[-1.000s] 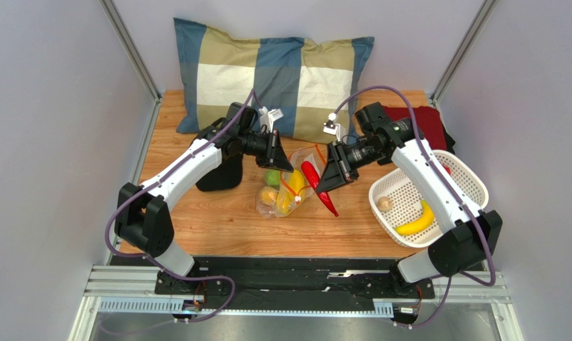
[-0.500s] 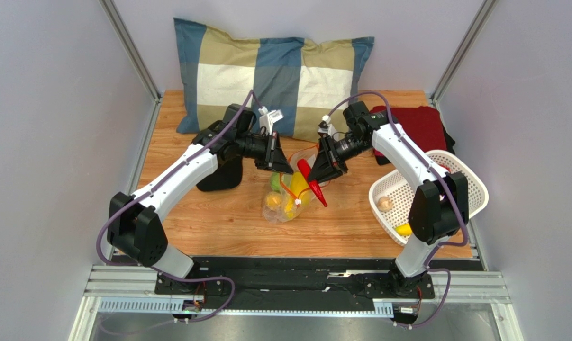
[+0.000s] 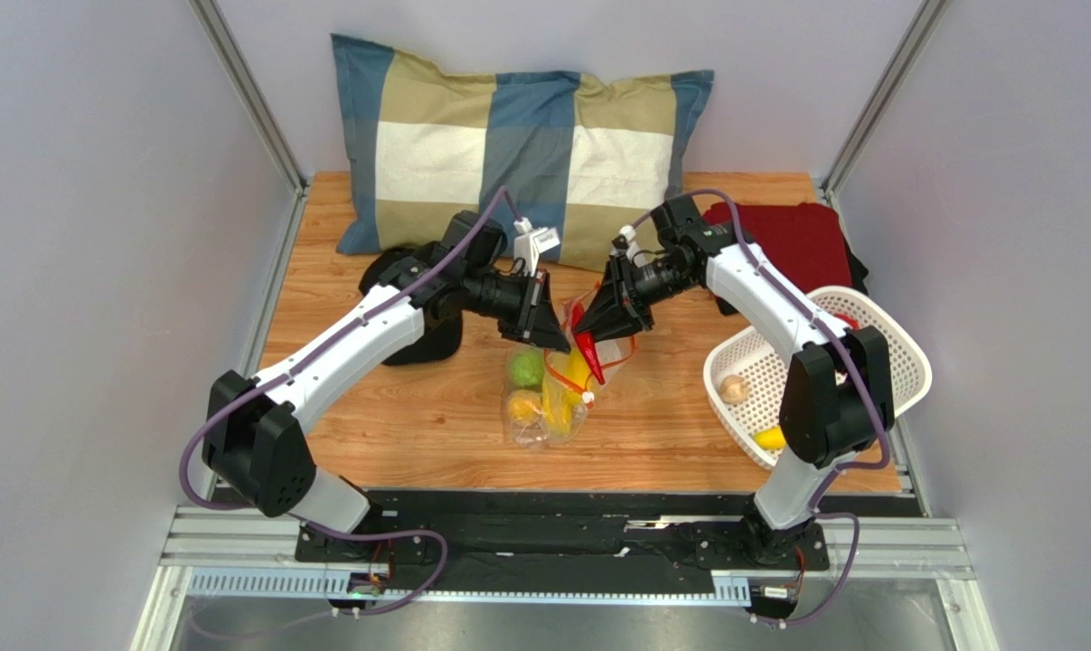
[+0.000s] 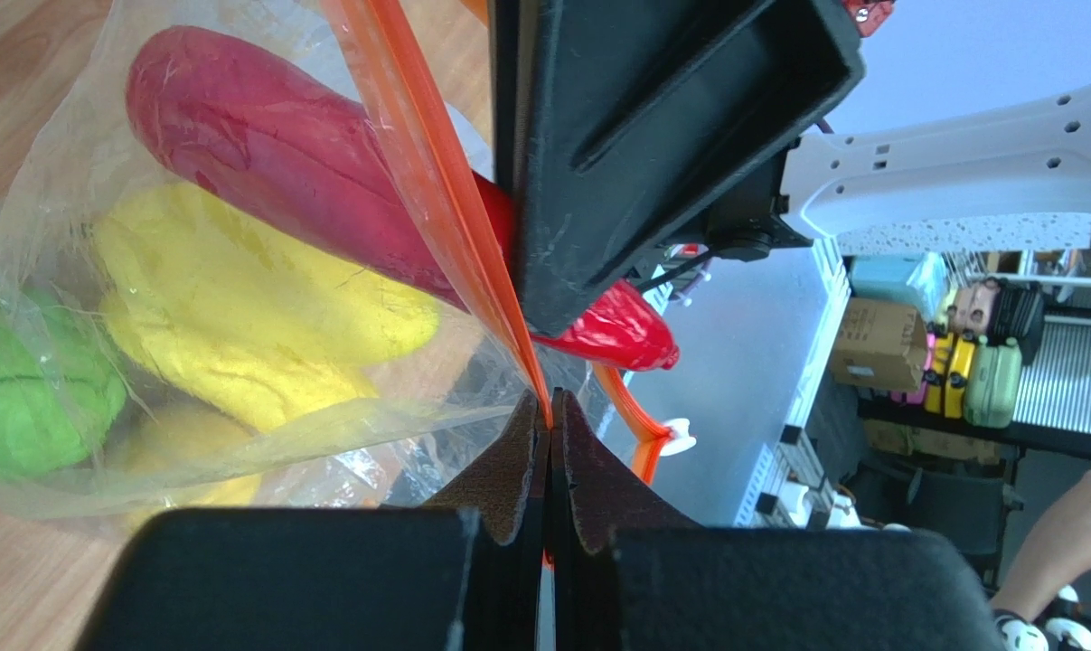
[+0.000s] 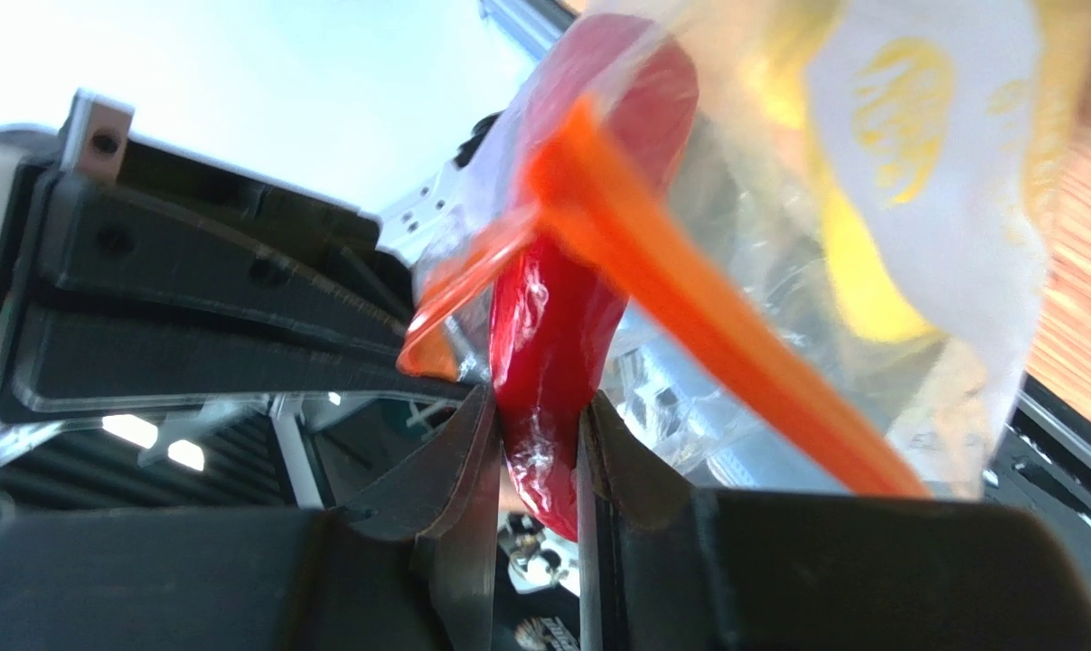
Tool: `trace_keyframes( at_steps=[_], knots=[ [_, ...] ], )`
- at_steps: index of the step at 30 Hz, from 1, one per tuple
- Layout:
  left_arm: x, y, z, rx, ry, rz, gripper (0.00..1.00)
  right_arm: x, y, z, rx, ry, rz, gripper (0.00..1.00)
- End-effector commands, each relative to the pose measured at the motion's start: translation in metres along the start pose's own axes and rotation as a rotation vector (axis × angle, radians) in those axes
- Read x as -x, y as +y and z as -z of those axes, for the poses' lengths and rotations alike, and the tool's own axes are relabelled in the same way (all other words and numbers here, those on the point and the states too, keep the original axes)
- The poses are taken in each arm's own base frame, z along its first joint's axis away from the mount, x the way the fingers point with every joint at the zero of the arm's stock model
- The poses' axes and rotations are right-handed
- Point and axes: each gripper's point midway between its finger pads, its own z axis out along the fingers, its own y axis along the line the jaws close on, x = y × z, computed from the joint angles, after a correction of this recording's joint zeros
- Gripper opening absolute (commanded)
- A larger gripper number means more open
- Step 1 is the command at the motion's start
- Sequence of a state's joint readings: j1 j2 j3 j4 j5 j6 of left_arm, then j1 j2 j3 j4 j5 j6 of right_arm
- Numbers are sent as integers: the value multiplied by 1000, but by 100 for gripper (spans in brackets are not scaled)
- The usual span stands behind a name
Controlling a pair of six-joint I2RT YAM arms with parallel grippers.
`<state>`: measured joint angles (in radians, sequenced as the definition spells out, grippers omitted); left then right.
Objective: Place the food in the zip-top bag and seal the zipper
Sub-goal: Place the fake vegetable in the zipper food storage bag, then adjust the zipper food storage bag at the center of the board.
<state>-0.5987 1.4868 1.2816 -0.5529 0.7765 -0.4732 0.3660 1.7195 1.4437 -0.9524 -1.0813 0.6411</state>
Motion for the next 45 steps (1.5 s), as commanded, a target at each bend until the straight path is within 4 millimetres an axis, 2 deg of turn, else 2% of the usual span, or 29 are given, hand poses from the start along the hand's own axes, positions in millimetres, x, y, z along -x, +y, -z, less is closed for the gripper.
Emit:
trace_keyframes(
  at_steps=[1,6,7,9,10,11,13,16,20,22,25,26,28,29,33,34,36,38,41,43,45],
  knots=[
    [13,-25,6,-59,-33,-58,0,3,1,5,-87,-92,-51,0],
    [13,-28,1,-65,-24,-60,0,10,-14,9,-198,-175,-128,0],
    [13,-27,-1,-64,-18,-53,0,11,-14,9,-200,-185,-188,2],
    [14,-29,-2,-68,-16,-58,0,12,-13,9,-194,-200,-230,41],
    [14,-29,-4,-69,-9,-56,0,13,-12,9,-196,-209,-240,83],
    [14,-30,-4,-73,-10,-59,0,14,-10,11,-199,-222,-232,96],
    [15,-31,-4,-77,-8,-64,0,15,-1,13,-172,-223,-187,100],
    [16,-36,-2,-95,-10,-77,0,16,8,20,-155,-241,-100,100],
    [20,-50,8,-134,-35,-130,0,17,9,34,-155,-272,32,100],
    [23,-59,16,-152,-66,-175,0,14,19,43,-153,-281,166,100],
    [24,-67,26,-175,-100,-216,0,3,40,58,-142,-297,400,100],
    [22,-69,29,-190,-102,-224,0,-3,53,67,-135,-311,468,100],
    [20,-73,31,-215,-113,-247,0,-15,64,76,-128,-305,611,100],
    [18,-76,33,-233,-112,-256,0,-26,78,80,-89,-291,688,100],
    [15,-74,34,-255,-147,-285,0,-54,89,91,-57,-257,834,100],
    [15,-72,36,-261,-151,-276,0,-62,86,92,-55,-226,897,100],
    [16,-68,36,-272,-165,-272,0,-65,83,100,-108,-247,971,100],
    [17,-64,37,-271,-173,-260,0,-54,71,111,-195,-300,978,92],
    [16,-62,37,-270,-179,-270,0,-44,41,118,-270,-333,883,78],
    [15,-62,37,-273,-178,-281,0,-42,9,112,-313,-296,791,67],
    [15,-60,37,-267,-180,-287,0,-41,-15,108,-336,-270,727,63]
  ],
)
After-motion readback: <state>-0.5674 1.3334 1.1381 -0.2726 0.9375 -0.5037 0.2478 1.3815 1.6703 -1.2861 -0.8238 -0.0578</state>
